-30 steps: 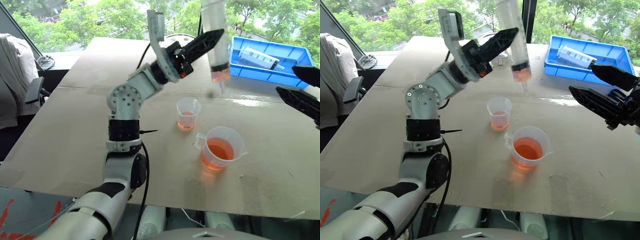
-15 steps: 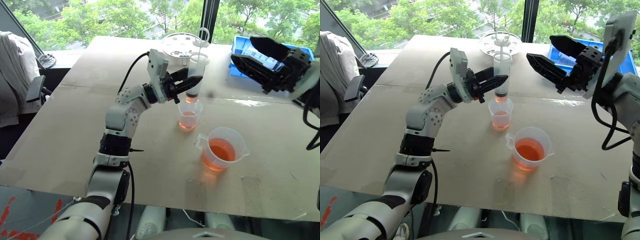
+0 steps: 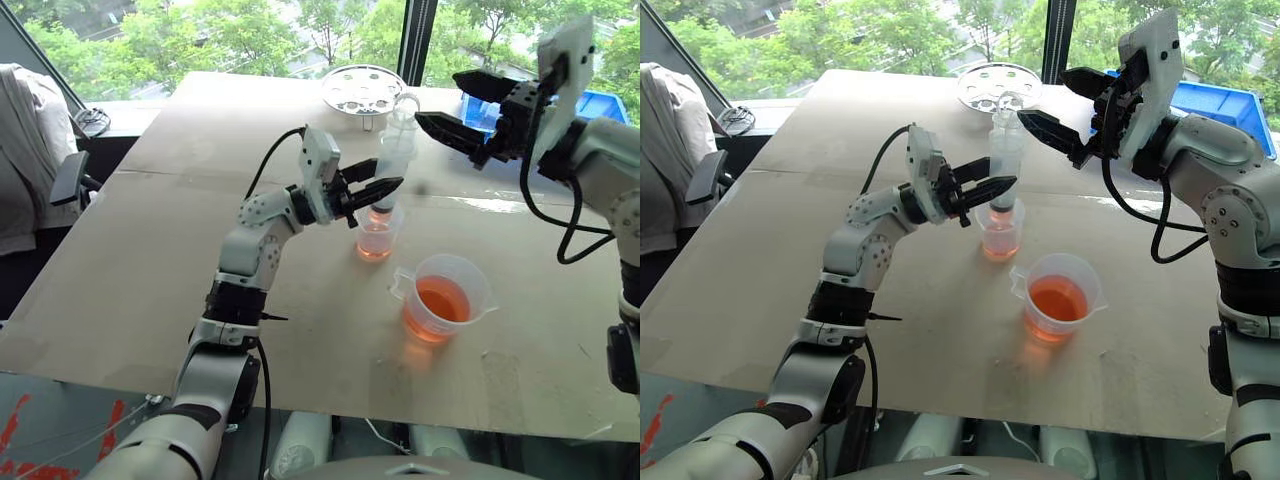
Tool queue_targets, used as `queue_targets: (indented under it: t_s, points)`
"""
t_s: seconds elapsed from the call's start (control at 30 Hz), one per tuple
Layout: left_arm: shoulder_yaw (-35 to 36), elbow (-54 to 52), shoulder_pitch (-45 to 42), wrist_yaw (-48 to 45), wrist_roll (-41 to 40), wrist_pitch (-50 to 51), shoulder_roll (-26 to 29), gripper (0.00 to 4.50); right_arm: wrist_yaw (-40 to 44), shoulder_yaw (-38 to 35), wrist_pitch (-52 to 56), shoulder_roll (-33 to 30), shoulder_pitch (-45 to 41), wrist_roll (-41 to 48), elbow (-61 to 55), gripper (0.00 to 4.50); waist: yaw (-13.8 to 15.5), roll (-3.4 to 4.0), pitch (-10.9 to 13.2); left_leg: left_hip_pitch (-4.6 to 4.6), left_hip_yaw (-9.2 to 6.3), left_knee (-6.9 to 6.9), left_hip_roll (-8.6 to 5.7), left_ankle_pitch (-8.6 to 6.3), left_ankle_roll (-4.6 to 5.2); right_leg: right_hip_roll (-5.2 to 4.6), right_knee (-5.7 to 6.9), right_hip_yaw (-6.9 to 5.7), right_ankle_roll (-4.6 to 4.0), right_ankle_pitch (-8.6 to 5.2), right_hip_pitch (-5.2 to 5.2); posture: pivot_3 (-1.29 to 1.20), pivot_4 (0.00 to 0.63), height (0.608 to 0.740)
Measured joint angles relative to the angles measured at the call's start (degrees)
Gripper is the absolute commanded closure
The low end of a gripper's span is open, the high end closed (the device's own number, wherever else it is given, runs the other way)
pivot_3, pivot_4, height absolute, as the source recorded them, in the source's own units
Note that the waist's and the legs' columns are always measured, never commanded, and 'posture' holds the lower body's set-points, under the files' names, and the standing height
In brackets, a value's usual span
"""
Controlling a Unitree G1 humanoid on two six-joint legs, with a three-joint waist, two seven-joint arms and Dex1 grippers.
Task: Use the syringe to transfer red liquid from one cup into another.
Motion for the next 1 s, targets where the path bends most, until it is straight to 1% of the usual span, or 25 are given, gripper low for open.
queue_targets:
  t_s: [0.13,0.3,0.33,0.37,0.4,0.43,0.5,0.57,0.6,0.63,0.67,0.7,0.73,1.0]
  points:
    - [-0.1,0.0,0.0,0.2,1.7,-1.0,0.1,3.12,1.7,0.0,0.6,0.9,-1.2,-1.3,0.5,0.05,0.0,0.00,0.0,0.00,0.00,0.00,0.00,0.00,0.00,0.00,0.01,0.01,0.00,0.00,-0.01,0.00,0.150,0.740]
    - [-0.2,0.0,0.1,0.9,3.2,-2.0,-0.2,3.12,0.4,-0.1,3.8,2.7,-2.6,-1.9,-1.0,0.05,-0.1,0.01,0.0,0.00,-0.02,0.00,0.01,0.00,0.00,-0.01,0.04,0.00,0.00,0.00,-0.02,0.00,0.150,0.740]
    - [-0.5,0.0,0.1,1.0,3.3,-2.3,-0.3,3.12,-0.1,0.0,4.1,3.1,-2.9,-2.6,-1.3,0.29,0.0,0.01,0.0,0.00,-0.02,0.00,0.01,0.00,0.00,-0.01,0.04,0.00,0.00,0.00,-0.02,0.00,0.150,0.740]
    - [-0.7,0.0,0.1,1.1,3.5,-2.6,-0.5,3.12,-0.6,0.3,4.2,3.2,-3.1,-3.6,-1.4,0.67,-0.1,0.00,0.0,0.00,-0.02,0.00,0.00,0.00,0.00,-0.01,0.04,0.00,0.00,0.00,-0.03,0.00,0.150,0.740]
    - [-0.8,0.0,0.1,1.1,3.7,-2.6,-0.5,3.12,-0.9,0.6,4.2,3.1,-3.2,-4.3,-1.5,0.73,-0.1,0.01,0.0,0.00,-0.02,0.00,0.00,0.00,0.00,-0.01,0.04,0.00,0.00,0.00,-0.03,0.00,0.150,0.740]
    - [-0.9,0.0,0.1,1.2,3.7,-2.6,-0.5,3.12,-1.0,0.9,4.2,3.1,-3.2,-5.2,-1.6,1.10,0.0,0.01,0.0,0.00,-0.02,0.00,0.00,0.00,0.00,-0.01,0.03,0.00,0.00,0.00,-0.03,0.00,0.150,0.740]
    - [-1.1,0.0,0.2,1.9,4.2,-2.6,-0.4,3.12,-1.6,2.7,4.2,3.2,-3.2,-8.2,-2.9,1.94,-0.1,0.01,0.0,0.00,-0.01,-0.01,0.00,0.00,0.00,-0.01,0.04,0.01,0.00,0.00,-0.06,0.00,0.150,0.740]
    - [-1.2,-0.1,0.5,2.5,4.3,-2.6,-0.5,3.12,-1.8,4.0,4.2,3.5,-3.2,-9.5,-4.0,2.94,-0.1,0.01,0.0,-0.01,-0.01,-0.02,0.00,0.00,0.00,-0.01,0.04,0.01,0.00,0.00,-0.08,0.00,0.150,0.740]
    - [-1.2,-0.1,0.6,2.7,4.3,-2.6,-0.5,3.12,-1.9,4.4,4.3,3.8,-3.3,-9.8,-4.2,3.21,-0.1,0.01,0.0,-0.02,-0.01,-0.02,0.00,0.00,0.00,-0.01,0.05,0.01,0.00,0.00,-0.08,0.00,0.150,0.740]
    - [-1.2,-0.1,0.7,2.9,4.3,-2.6,-0.5,3.12,-1.8,4.8,4.4,4.1,-3.3,-10.4,-4.8,3.72,-0.1,0.01,0.0,-0.02,-0.01,-0.02,0.00,0.00,0.00,-0.01,0.06,0.02,0.00,0.00,-0.10,0.00,0.150,0.740]
    - [-1.2,-0.1,0.7,3.0,4.3,-2.6,-0.5,3.12,-1.8,4.9,4.4,4.1,-3.3,-10.5,-4.9,3.82,-0.1,0.01,0.0,-0.02,-0.01,-0.02,0.00,0.00,0.00,-0.01,0.06,0.02,0.00,0.00,-0.10,0.00,0.150,0.740]
    - [-1.3,-0.2,0.8,3.2,4.3,-2.6,-0.5,3.12,-1.7,5.2,4.9,4.2,-3.3,-10.7,-5.6,4.39,-0.1,0.01,0.0,-0.02,-0.01,-0.02,0.00,0.00,0.00,0.00,0.06,0.02,0.00,0.00,-0.11,0.00,0.150,0.740]
    - [-1.3,-0.3,0.9,3.5,4.3,-2.5,-0.5,3.12,-1.4,5.2,5.2,4.5,-3.4,-11.0,-5.7,4.49,-0.1,0.01,0.0,-0.02,-0.01,-0.02,0.00,0.00,0.00,0.00,0.06,0.02,0.00,0.00,-0.11,0.00,0.150,0.740]
    - [-1.2,-0.4,1.1,4.9,4.1,-1.0,-1.5,3.12,-0.2,5.8,5.3,6.5,-4.0,-14.2,-4.9,4.49,-0.1,0.01,0.0,-0.02,-0.01,-0.02,-0.01,0.00,0.00,0.01,0.08,0.02,0.00,0.00,-0.12,0.00,0.150,0.740]
